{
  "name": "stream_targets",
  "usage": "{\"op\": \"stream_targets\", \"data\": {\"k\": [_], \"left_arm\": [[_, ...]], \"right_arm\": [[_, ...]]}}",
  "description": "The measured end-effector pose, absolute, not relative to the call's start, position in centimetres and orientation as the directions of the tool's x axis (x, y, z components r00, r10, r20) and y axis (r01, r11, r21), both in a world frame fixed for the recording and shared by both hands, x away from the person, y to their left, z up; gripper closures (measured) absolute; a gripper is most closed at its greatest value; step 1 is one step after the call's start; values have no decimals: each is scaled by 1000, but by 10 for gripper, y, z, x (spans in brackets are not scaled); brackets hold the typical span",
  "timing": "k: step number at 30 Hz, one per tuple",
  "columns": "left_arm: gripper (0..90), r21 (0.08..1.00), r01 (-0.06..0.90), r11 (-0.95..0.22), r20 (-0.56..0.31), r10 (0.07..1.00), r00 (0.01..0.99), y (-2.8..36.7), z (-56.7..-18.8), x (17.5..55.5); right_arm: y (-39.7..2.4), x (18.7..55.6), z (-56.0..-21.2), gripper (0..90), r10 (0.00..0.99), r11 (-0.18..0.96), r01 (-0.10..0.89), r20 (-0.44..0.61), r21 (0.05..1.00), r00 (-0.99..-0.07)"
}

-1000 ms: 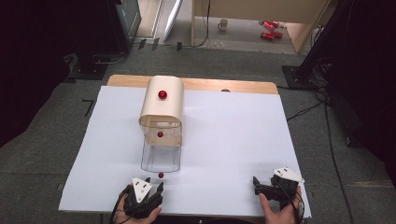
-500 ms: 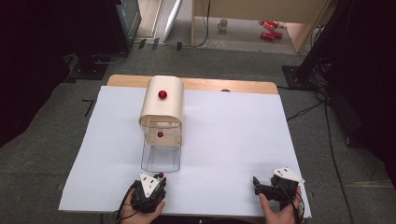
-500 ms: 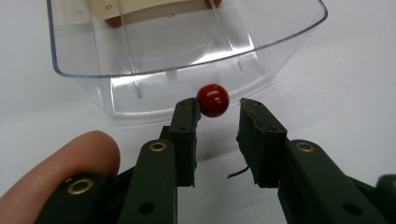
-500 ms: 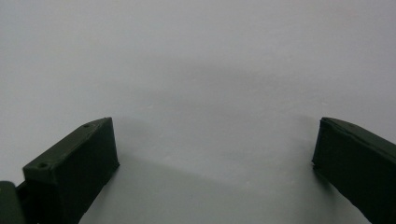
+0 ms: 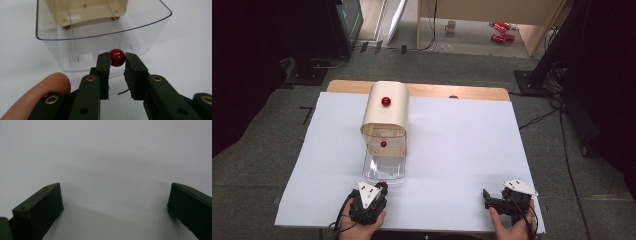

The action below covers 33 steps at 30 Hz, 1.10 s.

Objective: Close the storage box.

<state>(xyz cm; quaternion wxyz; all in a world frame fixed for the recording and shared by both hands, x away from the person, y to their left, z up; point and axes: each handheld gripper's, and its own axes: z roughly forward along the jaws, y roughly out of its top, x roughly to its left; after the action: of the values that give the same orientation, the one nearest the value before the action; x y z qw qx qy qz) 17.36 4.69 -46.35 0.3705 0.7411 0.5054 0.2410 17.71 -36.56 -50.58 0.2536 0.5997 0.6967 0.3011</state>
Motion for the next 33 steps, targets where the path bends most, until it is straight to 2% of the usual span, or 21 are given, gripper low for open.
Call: {"op": "stream_targets", "data": {"k": [15,17,33], "left_arm": [[753,799,554,-234,8,925,379,44,-454,207],[856,806,544,-232,25,932,361,43,-453,212],[817,794,561,-235,20,932,363,41,-457,237]], "right_arm": [[-366,177,-506,0,988,99,683,8,724,-152],[-366,177,-506,0,988,99,683,8,724,-152],[-366,177,-506,0,988,99,683,8,724,-152]]}}
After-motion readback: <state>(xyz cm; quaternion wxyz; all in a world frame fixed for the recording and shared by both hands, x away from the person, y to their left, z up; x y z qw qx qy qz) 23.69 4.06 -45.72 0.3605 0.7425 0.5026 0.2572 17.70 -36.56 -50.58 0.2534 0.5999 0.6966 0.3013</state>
